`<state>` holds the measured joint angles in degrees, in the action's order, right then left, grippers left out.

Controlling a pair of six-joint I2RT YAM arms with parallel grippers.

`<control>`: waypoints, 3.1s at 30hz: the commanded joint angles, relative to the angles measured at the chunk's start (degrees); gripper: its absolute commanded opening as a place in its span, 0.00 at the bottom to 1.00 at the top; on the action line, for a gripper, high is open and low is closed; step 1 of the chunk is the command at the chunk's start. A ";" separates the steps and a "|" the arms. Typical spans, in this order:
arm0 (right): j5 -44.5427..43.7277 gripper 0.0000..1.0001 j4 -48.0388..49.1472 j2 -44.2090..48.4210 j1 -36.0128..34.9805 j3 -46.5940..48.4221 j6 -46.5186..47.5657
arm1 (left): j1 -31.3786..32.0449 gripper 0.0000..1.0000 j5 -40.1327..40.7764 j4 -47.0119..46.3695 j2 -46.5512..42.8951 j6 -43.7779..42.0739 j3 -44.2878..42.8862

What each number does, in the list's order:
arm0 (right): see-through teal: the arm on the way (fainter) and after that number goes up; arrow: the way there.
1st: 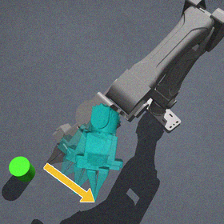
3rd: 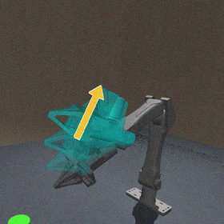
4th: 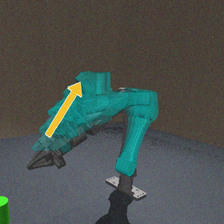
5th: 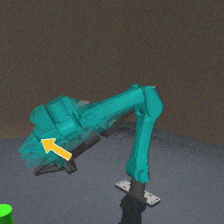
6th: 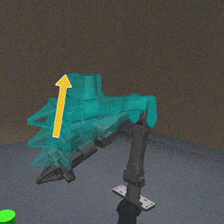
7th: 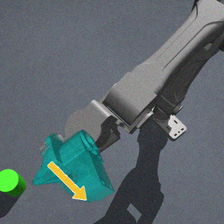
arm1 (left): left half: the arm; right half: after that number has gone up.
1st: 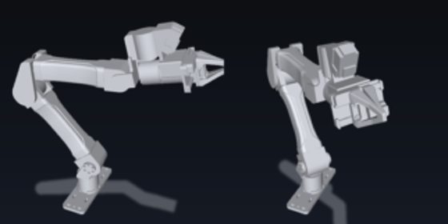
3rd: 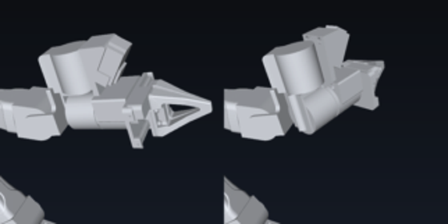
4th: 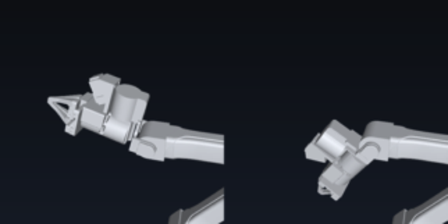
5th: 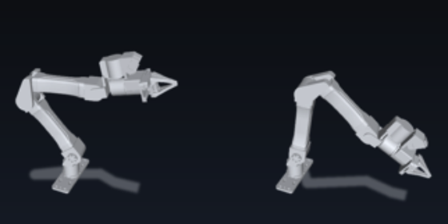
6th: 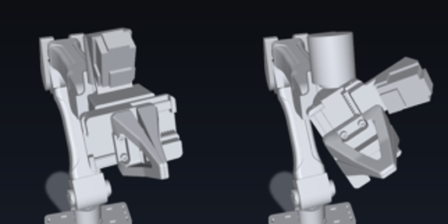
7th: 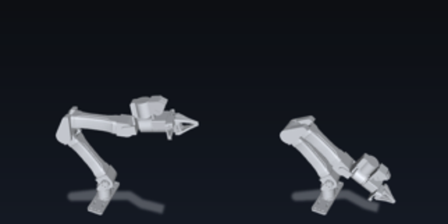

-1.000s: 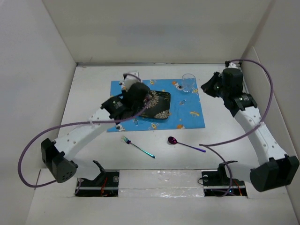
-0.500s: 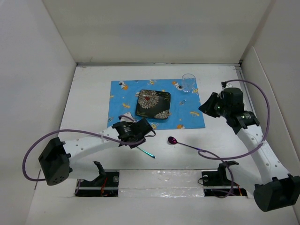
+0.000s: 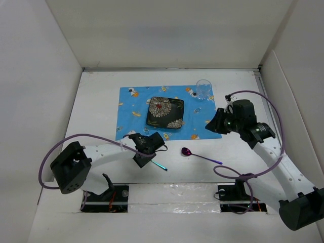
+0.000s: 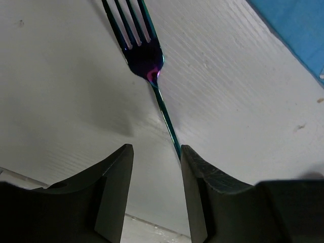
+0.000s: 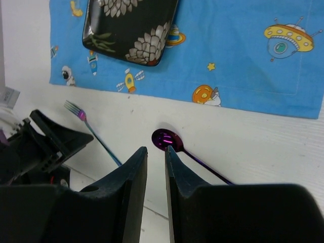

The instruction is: Set the dinner table for one person

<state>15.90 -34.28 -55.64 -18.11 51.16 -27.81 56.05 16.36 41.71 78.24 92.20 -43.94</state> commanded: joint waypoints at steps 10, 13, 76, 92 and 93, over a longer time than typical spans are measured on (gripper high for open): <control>1.85 0.26 -0.35 0.27 -3.42 -0.09 3.38 | -4.99 0.28 5.88 1.53 5.87 3.87 -3.51; 1.33 0.26 -0.17 0.18 -3.42 -0.09 3.38 | -4.99 0.23 5.35 1.88 7.72 3.25 -3.95; -6.94 0.49 -6.49 -3.51 -6.58 -0.97 -0.22 | -32.50 0.17 11.76 -15.52 38.84 -79.72 -42.72; -9.39 0.62 -12.92 -12.29 -11.86 -3.43 -4.71 | -32.50 0.41 -0.78 -15.42 18.73 -74.63 -43.78; -9.05 0.62 -12.13 -13.26 -12.38 -3.52 -4.53 | -32.50 0.40 -3.07 -16.22 16.79 -74.36 -42.73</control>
<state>8.75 -46.06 -67.02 -29.45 46.72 -31.86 23.88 20.58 27.53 105.93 15.44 -85.60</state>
